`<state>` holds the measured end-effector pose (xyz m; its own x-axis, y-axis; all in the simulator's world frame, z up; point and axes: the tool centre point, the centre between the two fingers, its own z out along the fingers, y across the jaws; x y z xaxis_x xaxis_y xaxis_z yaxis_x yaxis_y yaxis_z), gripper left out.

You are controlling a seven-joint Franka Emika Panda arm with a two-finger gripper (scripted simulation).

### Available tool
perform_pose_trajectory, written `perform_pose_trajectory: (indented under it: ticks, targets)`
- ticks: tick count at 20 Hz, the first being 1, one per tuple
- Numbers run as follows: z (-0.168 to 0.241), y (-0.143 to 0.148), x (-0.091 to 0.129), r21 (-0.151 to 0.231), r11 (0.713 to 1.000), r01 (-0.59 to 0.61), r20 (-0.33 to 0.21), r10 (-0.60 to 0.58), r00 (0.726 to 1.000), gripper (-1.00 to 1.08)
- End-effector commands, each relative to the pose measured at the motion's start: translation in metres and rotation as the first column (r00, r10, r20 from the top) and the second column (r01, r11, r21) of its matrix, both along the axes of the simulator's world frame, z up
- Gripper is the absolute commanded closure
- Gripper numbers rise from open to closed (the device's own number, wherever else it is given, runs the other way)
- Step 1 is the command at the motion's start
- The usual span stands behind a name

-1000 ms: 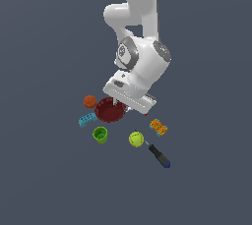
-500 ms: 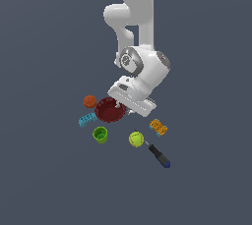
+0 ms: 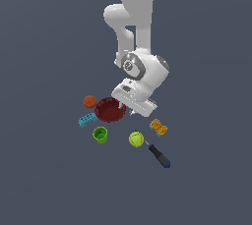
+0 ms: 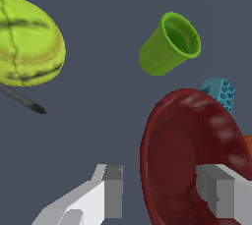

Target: Pick up a designated object from a clutter of objects.

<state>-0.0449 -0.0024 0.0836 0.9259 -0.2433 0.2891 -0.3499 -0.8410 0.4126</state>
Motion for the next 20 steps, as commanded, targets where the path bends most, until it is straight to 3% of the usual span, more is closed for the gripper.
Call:
perform_pose_trajectory:
  ticks: [1,20]
  targets:
    - [-0.005,0.002,-0.003,0.001,1.000,-0.001,0.008,0.001,1.000,-0.20]
    - [-0.033,-0.009,-0.003,0.003,1.000,-0.002,0.013,0.002,1.000,-0.20]
